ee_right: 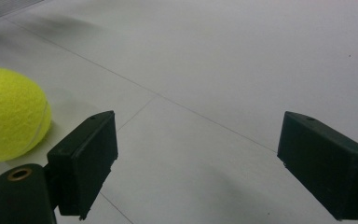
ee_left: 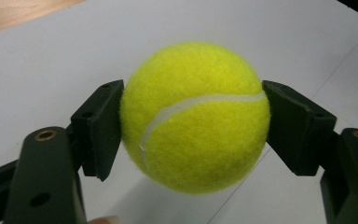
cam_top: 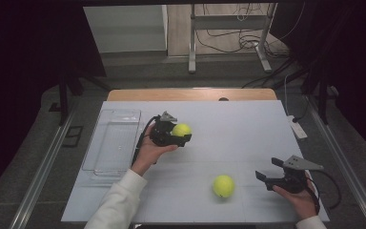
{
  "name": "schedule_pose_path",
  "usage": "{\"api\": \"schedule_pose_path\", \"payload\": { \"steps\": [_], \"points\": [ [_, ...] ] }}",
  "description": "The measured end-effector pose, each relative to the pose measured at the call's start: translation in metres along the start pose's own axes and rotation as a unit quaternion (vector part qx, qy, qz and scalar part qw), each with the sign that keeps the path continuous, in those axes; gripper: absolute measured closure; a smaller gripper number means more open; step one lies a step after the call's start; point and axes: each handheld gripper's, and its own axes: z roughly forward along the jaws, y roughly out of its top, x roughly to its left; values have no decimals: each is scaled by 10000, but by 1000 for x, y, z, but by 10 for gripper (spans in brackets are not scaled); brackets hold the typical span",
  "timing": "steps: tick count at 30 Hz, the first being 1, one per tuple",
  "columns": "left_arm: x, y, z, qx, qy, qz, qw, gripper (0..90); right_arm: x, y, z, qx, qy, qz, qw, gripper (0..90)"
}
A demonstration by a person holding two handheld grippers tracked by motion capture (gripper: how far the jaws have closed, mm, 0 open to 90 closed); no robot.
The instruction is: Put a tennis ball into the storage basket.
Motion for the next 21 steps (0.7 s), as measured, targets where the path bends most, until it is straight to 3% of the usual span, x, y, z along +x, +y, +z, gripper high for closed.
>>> {"api": "schedule_pose_path", "payload": {
  "steps": [21],
  "points": [
    [2,2,-21,-320,0,-78,9995,266,0,0,0,9,-7,-16,10000,123]
  ]
}}
